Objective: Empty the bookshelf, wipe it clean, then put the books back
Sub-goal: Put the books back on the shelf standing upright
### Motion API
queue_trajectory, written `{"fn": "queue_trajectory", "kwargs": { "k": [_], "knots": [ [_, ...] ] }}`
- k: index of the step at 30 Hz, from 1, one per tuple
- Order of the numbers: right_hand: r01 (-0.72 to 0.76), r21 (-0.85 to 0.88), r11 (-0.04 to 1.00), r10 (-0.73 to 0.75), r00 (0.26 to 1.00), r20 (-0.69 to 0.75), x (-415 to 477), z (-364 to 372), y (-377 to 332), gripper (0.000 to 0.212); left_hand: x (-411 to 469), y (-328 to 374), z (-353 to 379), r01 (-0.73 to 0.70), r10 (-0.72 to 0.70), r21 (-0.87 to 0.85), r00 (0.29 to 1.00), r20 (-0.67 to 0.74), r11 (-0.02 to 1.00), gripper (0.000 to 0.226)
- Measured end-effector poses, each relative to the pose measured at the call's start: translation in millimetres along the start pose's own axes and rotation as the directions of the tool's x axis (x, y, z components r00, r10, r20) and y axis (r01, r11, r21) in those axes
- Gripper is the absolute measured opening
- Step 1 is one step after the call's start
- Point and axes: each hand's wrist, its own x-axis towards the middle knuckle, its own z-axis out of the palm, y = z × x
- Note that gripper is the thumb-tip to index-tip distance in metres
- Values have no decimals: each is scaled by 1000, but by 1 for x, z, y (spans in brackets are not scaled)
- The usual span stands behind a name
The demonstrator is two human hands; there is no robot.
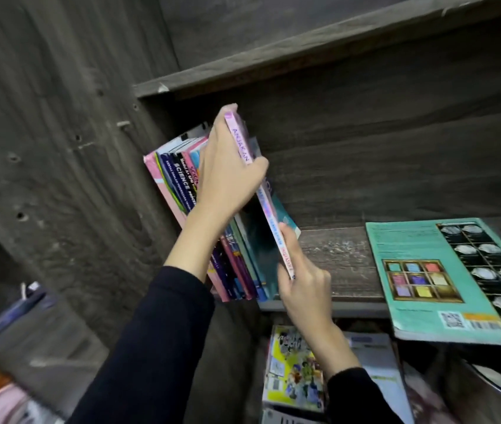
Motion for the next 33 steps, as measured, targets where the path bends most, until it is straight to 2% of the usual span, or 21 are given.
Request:
{"fn": "queue_trajectory", "kwargs": {
  "k": [3, 6, 8, 11, 14, 17, 19, 23, 33],
  "knots": [
    [-53, 62, 997, 42, 986, 164, -11, 16, -4, 64, -8, -18, -3, -80, 67, 260, 996, 59, 962, 80],
    [-172, 115, 978, 115, 913, 392, -22, 28, 0, 75, -18, -41, -8, -86, 67, 354, 996, 65, 931, 82],
    [-262, 109, 959, 177, 852, 493, -24, 31, 8, 75, -25, -49, -9, -106, 82, 387, 994, 78, 916, 82],
    [-313, 106, 944, 200, 796, 572, -25, 31, 18, 66, -29, -48, -11, -122, 85, 420, 991, 106, 899, 82],
    [-407, 93, 909, 234, 681, 694, -25, 25, 31, 85, -28, -46, -20, -144, 72, 440, 982, 177, 886, 89],
    [-596, 201, 777, 232, 568, 790, -24, 21, 47, 100, -24, -46, -29, -159, 40, 437, 962, 269, 885, 106],
    [-616, 183, 766, 226, 524, 821, -23, 19, 53, 104, -24, -47, -31, -160, 32, 434, 958, 286, 886, 115],
    [-519, 74, 851, 248, 522, 816, -23, 20, 52, 101, -24, -49, -31, -146, 38, 402, 964, 264, 904, 110],
    [-477, 44, 878, 306, 629, 715, -31, 29, 52, 85, -26, -60, -20, -192, 116, 432, 973, 197, 881, 100]
  ]
}}
